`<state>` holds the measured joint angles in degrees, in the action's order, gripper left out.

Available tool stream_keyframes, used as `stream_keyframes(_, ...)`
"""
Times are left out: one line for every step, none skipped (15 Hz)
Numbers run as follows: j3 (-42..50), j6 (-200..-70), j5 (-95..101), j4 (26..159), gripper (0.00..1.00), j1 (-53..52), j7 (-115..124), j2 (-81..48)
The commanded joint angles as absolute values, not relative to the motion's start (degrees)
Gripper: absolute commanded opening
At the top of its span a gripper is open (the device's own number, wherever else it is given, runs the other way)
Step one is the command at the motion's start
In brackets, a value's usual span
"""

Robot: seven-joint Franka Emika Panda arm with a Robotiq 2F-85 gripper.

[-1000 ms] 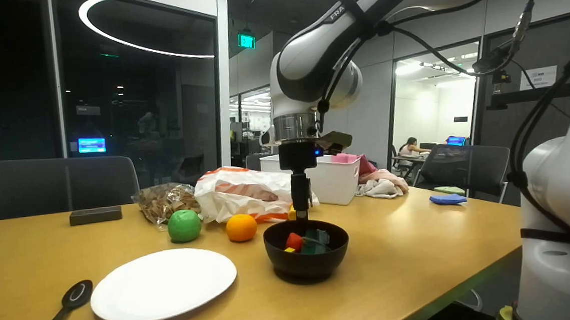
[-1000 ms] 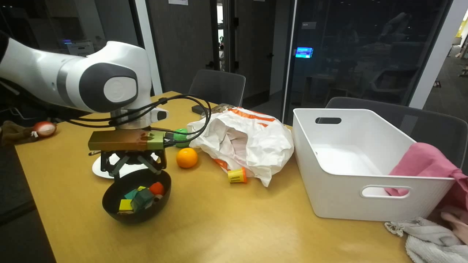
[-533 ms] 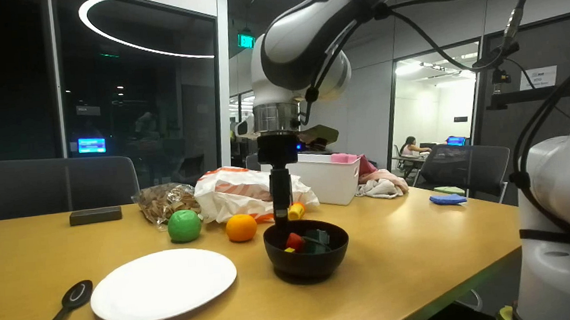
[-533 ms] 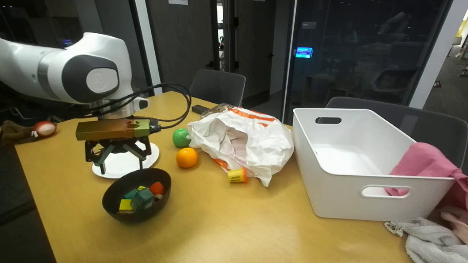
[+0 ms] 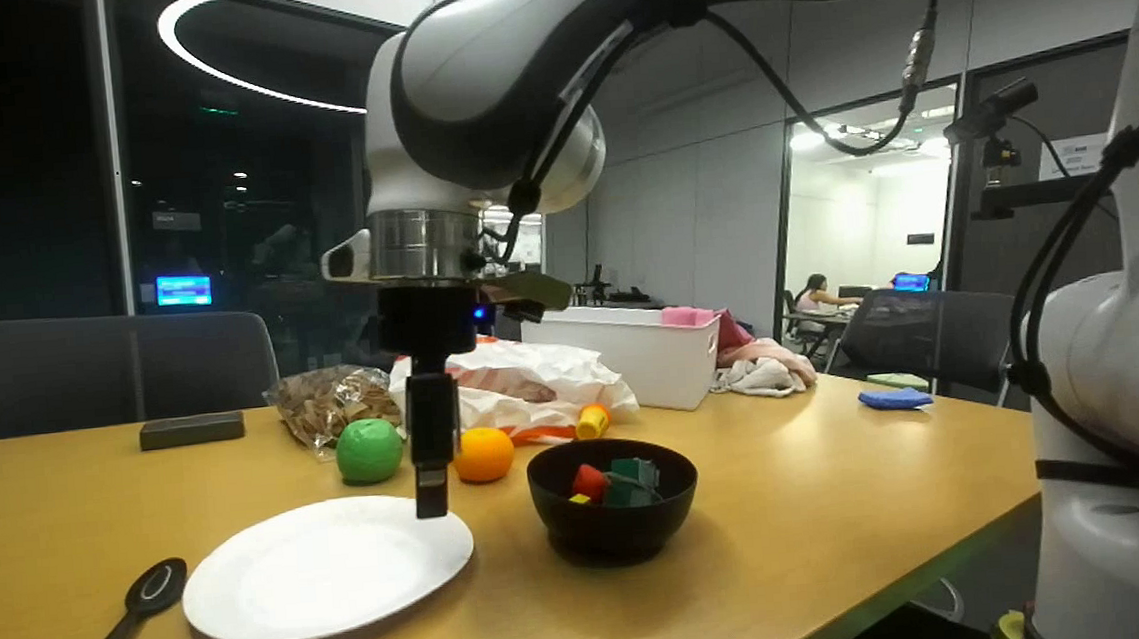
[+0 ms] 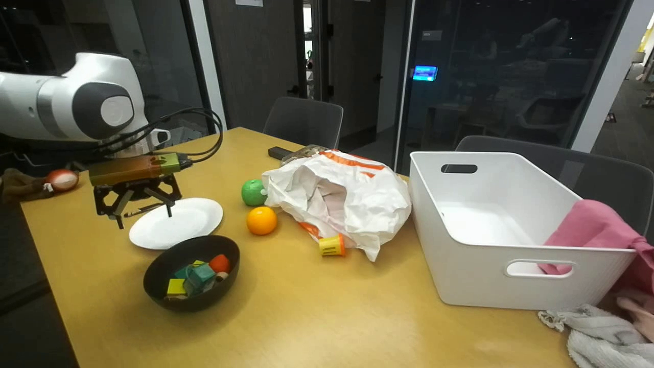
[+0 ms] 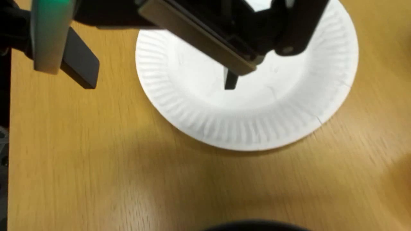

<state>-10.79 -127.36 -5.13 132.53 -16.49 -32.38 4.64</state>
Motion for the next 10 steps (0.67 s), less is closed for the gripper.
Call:
stream_keyframes(-13.62, -131.99, -3.20, 126.05, 1.00, -16.92, -28.23, -3.63)
stream_keyframes(-14.37, -134.34, -3.12, 124.95, 1.00, -17.02, -25.97, -5.40)
stream_keyframes(-15.04, -136.38, -3.26, 123.87, 1.00, -17.14, -24.09, -6.95)
stream_keyframes(-15.62, -138.54, -2.99, 122.80, 1.00, -17.32, -21.36, -8.31)
stream_keyframes(-16.00, -140.59, -2.16, 121.78, 1.00, -17.68, -17.66, -9.57)
stream_keyframes(-16.11, -143.45, -0.79, 120.98, 1.00, -18.07, -13.85, -10.71)
stream_keyframes(-15.93, -145.07, 1.46, 120.15, 1.00, -18.70, -9.41, -11.64)
stream_keyframes(-15.38, -146.32, 4.12, 119.42, 1.00, -19.47, -4.66, -12.38)
stream_keyframes(-13.23, -146.90, 5.90, 118.67, 1.00, -21.73, -0.34, -13.08)
stream_keyframes(-14.18, -145.96, 8.66, 117.74, 1.00, -21.32, 4.19, -13.83)
